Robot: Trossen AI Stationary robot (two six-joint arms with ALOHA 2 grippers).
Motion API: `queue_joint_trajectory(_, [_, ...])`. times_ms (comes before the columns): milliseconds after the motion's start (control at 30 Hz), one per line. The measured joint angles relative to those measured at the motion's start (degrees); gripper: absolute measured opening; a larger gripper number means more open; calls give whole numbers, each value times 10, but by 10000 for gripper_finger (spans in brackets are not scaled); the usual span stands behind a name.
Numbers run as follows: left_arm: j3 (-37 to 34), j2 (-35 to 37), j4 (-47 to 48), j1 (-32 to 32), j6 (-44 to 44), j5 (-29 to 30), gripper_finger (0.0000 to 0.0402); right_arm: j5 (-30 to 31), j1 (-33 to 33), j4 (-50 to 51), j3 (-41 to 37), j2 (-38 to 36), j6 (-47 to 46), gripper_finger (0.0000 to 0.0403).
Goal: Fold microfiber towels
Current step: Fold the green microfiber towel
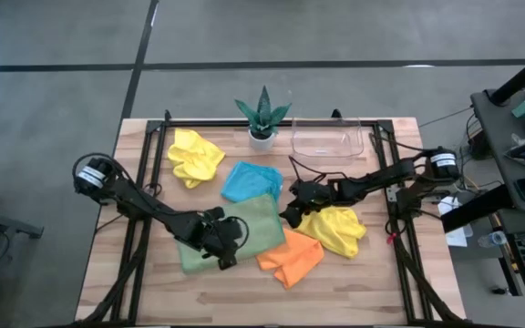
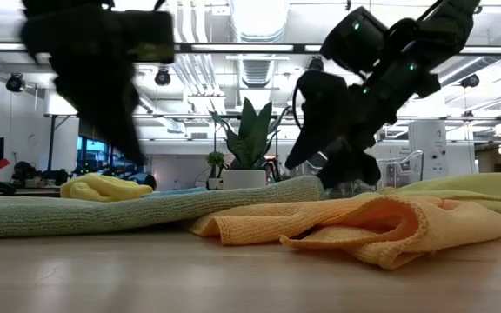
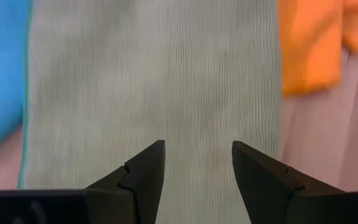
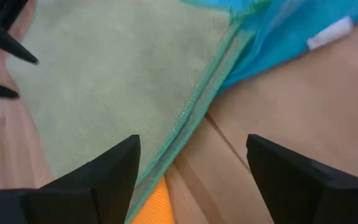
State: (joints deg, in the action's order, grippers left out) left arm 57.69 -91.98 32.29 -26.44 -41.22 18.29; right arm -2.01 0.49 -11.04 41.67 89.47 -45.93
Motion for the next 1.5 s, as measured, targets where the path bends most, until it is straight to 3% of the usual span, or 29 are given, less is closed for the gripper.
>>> queue_joint_trajectory(333, [0, 54, 224, -82, -141, -33, 171, -14, 0, 0, 28, 50, -21, 286])
queue_joint_trajectory(933, [-21, 59, 236, -135, -235, -13, 171, -45, 14, -4, 141, 145, 8, 273])
queue_joint_trajectory(1133, [-42, 59, 237, -159, -282, -26, 171, -44, 14, -4, 154, 164, 9, 205])
queue_joint_trajectory(1400, [-48, 62, 237, -209, -329, -141, 171, -44, 14, 4, 153, 154, 28, 73])
queue_joint_trajectory(1500, [-51, 63, 234, -230, -356, -150, 171, -44, 14, 6, 153, 147, 45, 25])
